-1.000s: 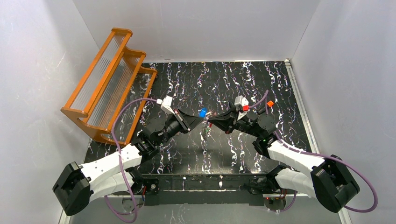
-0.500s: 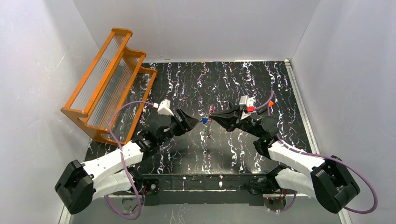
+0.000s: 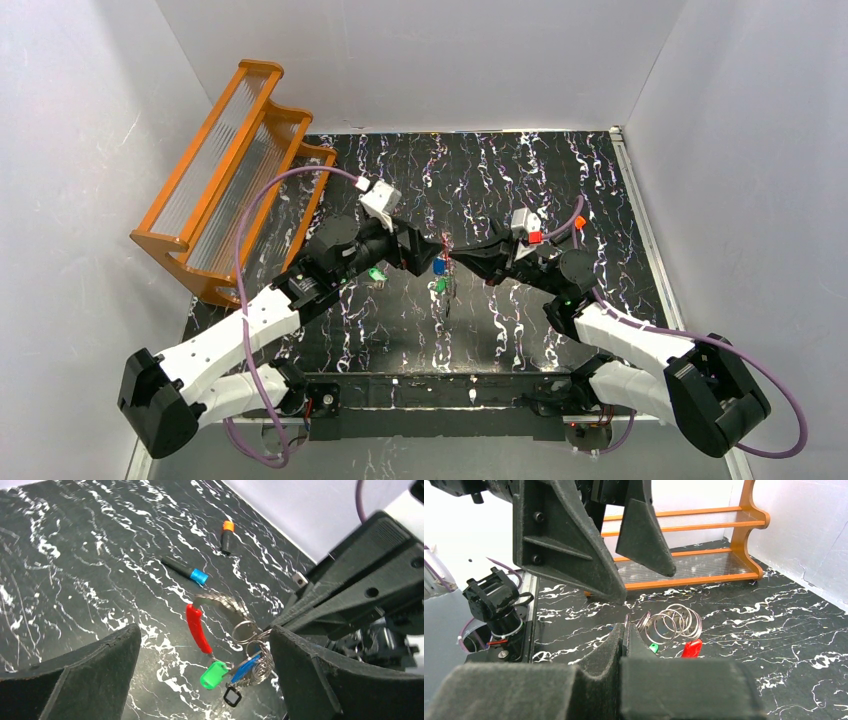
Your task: Remove the keys from the keyring
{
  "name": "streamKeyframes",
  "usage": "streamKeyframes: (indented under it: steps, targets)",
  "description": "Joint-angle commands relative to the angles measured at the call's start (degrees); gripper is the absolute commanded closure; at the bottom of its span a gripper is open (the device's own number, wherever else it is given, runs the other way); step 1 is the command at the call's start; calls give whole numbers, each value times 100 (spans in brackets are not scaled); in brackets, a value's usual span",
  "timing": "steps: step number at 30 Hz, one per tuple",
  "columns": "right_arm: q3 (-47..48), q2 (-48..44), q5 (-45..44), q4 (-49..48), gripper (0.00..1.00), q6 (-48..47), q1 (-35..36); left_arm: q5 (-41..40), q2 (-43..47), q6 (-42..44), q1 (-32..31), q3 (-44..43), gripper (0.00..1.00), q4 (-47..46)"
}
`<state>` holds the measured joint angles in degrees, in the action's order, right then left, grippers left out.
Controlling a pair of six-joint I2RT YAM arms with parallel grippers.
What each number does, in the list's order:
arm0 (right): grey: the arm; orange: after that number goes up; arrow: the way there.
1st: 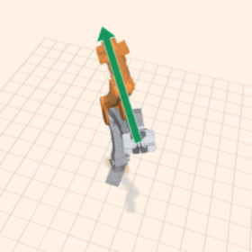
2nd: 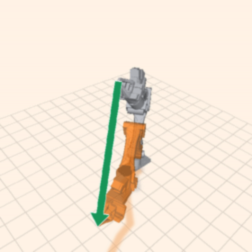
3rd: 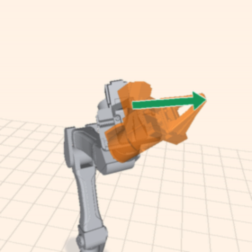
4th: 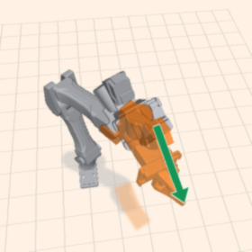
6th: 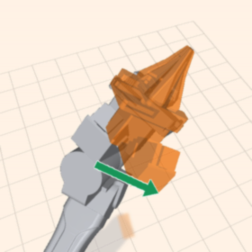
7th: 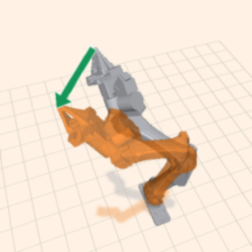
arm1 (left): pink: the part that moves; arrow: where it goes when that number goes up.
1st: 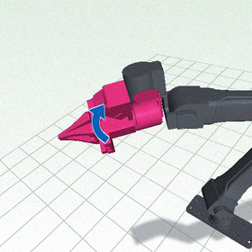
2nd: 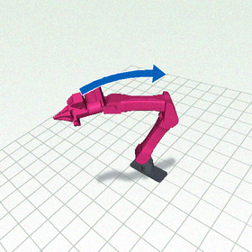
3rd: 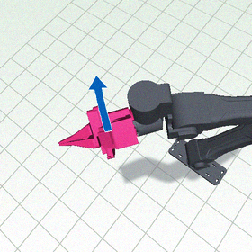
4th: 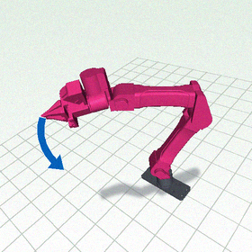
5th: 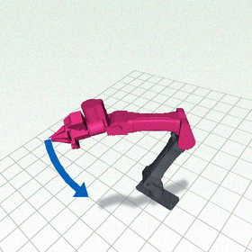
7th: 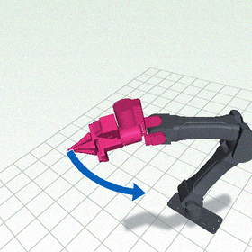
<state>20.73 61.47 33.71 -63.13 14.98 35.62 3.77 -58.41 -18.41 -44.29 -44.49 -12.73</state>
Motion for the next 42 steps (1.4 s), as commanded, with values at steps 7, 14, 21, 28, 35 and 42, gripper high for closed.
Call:
streamKeyframes:
  steps: [7,14,21,28,35,42]
  targets:
    - [113,-43,562,-331,99,-44,-37,1924,-153,2018,154,-697,8,869]
    - [163,8,776,-306,99,-57,-37,2995,-127,2819,227,-912,19,1209]
    - [201,24,900,-261,99,-109,-39,3413,-240,3242,228,-1020,35,1482]
    - [229,86,1001,-267,99,-119,-37,3707,-396,3379,228,-1065,50,1518]
    - [230,111,987,-278,99,-136,-37,3828,-609,3431,227,-1179,68,1666]
    - [260,152,999,-286,99,-151,-37,3798,-708,3514,227,-1215,79,1798]
